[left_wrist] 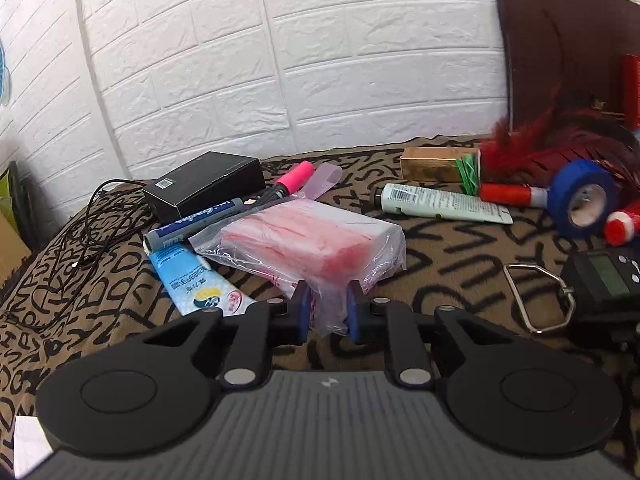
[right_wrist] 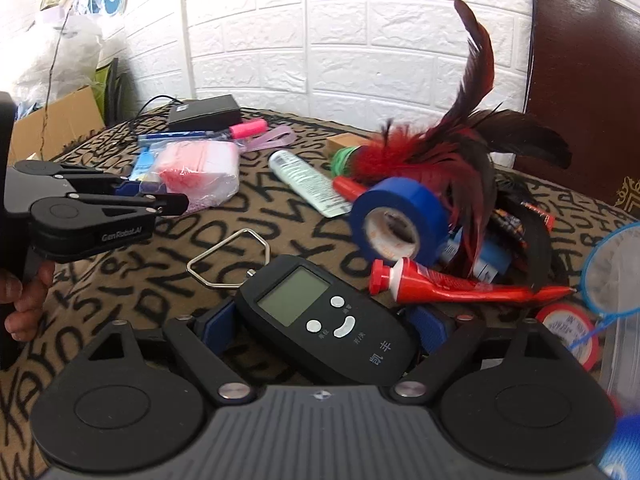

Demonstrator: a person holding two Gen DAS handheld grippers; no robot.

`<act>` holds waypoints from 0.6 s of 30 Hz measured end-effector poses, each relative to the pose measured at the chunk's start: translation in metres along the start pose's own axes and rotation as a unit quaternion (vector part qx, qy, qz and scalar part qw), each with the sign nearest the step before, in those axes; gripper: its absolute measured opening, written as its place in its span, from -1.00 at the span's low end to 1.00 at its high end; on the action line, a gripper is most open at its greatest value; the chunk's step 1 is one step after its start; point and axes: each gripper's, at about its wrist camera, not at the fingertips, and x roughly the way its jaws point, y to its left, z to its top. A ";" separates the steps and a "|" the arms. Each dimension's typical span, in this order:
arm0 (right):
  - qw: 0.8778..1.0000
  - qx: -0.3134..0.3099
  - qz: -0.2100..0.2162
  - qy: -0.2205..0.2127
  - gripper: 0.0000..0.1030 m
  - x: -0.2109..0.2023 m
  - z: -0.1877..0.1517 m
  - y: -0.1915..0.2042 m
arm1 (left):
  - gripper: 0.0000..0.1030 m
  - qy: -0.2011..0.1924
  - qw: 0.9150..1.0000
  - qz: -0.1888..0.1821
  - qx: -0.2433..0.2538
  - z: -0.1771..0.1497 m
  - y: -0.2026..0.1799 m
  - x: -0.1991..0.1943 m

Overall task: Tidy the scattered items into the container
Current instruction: 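Grasp the pink bag in clear plastic with the left tool while the right tool grasps the black scale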

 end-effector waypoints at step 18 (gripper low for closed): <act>1.000 0.002 0.015 0.005 0.75 -0.028 -0.022 0.033 | -0.74 0.017 1.000 -0.003 0.002 -0.037 0.035 -0.044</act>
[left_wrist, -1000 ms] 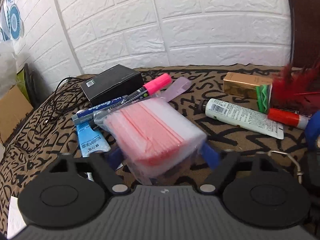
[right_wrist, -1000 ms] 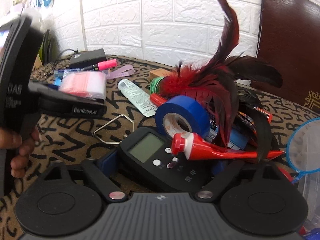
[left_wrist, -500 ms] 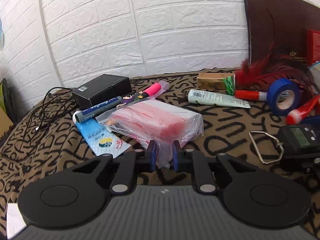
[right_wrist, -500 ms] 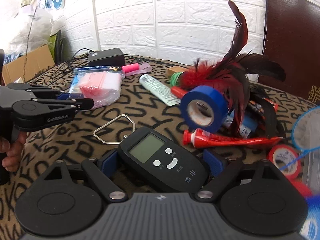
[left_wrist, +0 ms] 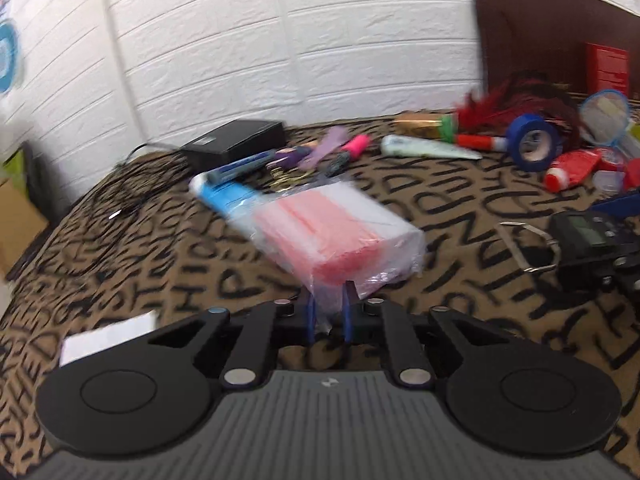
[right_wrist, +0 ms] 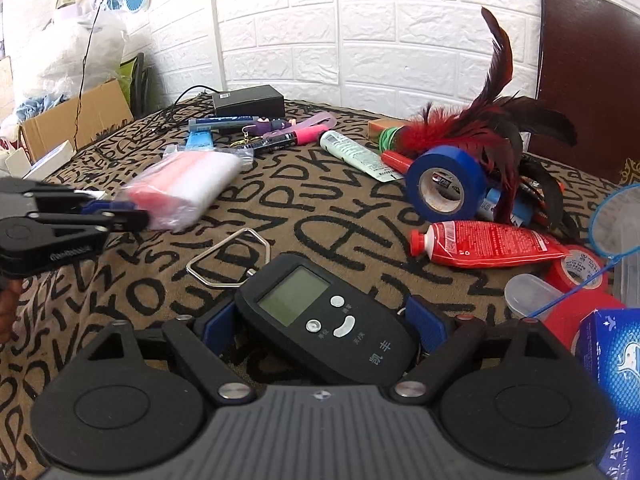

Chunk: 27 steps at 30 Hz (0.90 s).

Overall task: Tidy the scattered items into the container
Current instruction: 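Grasp the pink bag in clear plastic with the left tool while the right tool grasps the black scale, then lift the pink bag with the left tool while the right tool lifts the black scale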

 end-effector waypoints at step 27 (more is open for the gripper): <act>0.998 0.030 -0.061 0.002 0.82 0.019 0.012 0.039 | 1.00 0.025 0.990 0.136 -0.002 0.013 -0.013 0.037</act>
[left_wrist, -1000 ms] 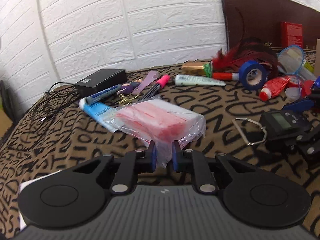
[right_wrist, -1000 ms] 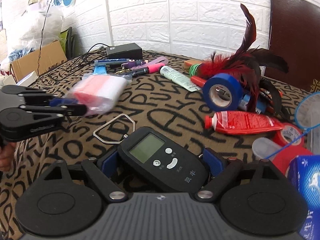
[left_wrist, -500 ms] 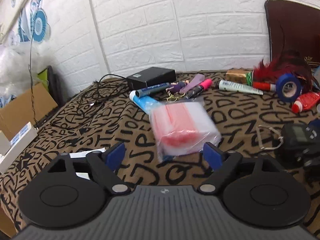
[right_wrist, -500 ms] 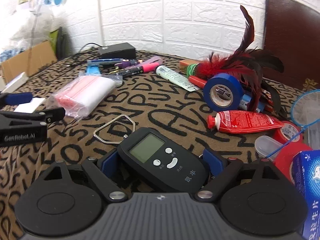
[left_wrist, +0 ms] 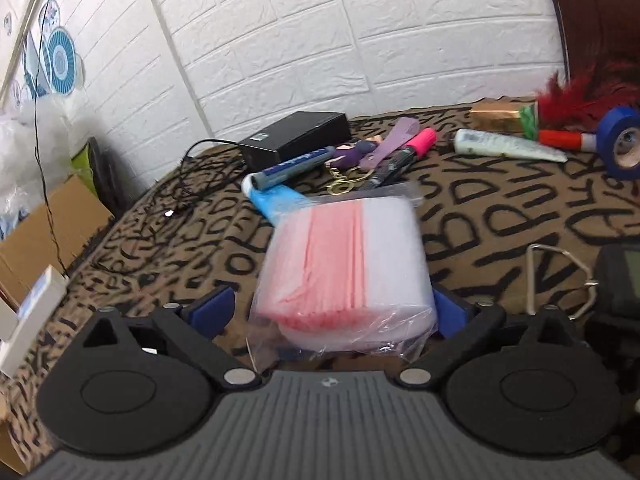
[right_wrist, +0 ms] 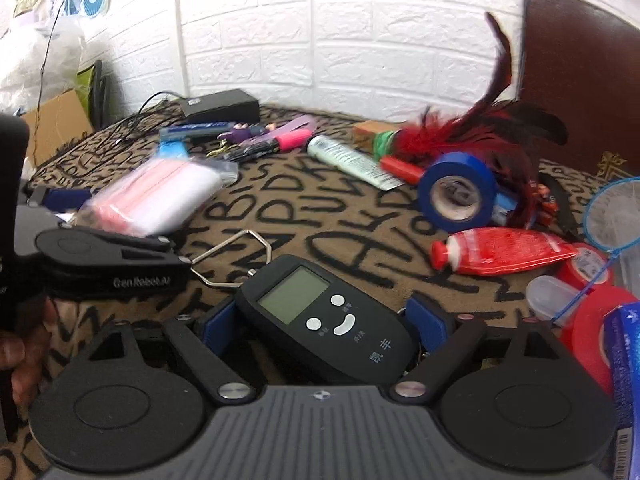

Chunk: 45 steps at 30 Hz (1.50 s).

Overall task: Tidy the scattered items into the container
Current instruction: 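Lift the pink bag with the left tool while the right tool lifts the black scale, then carry the bag and scale into the cardboard container and open both tools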

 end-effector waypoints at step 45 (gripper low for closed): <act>0.996 -0.033 0.043 -0.071 -0.05 -0.057 0.028 -0.027 | -0.15 -0.139 0.984 -0.108 -0.005 0.016 0.014 -0.069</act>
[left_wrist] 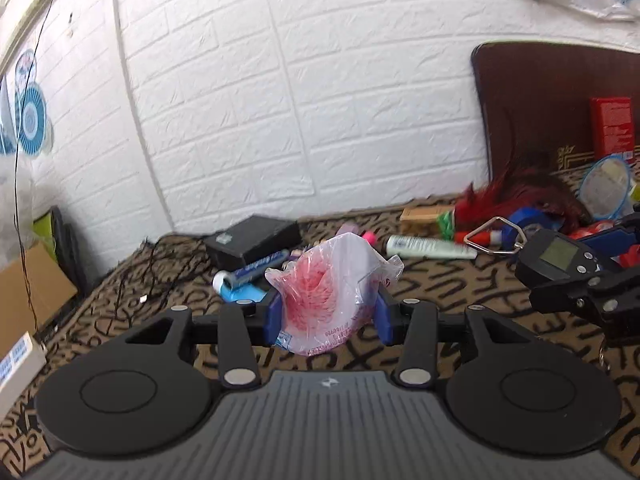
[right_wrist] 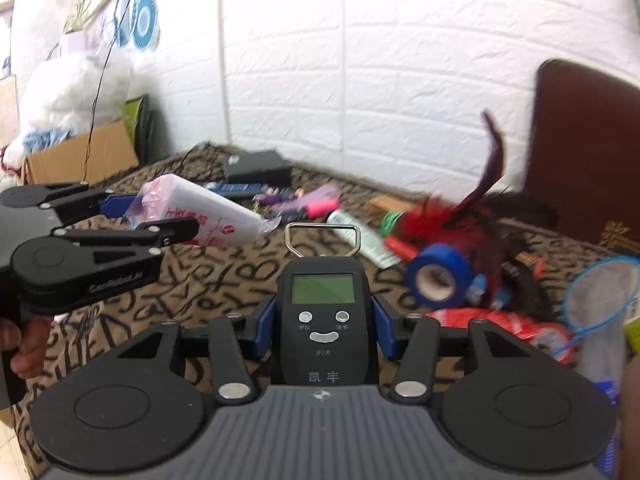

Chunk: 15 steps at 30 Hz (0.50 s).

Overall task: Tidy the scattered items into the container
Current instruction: 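Carry the bag and scale into the cardboard container and open both tools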

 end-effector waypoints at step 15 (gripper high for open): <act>0.986 0.015 -0.143 -0.089 -0.05 -0.130 0.041 -0.079 | -0.15 -0.131 0.979 -0.149 0.044 0.104 -0.105 -0.043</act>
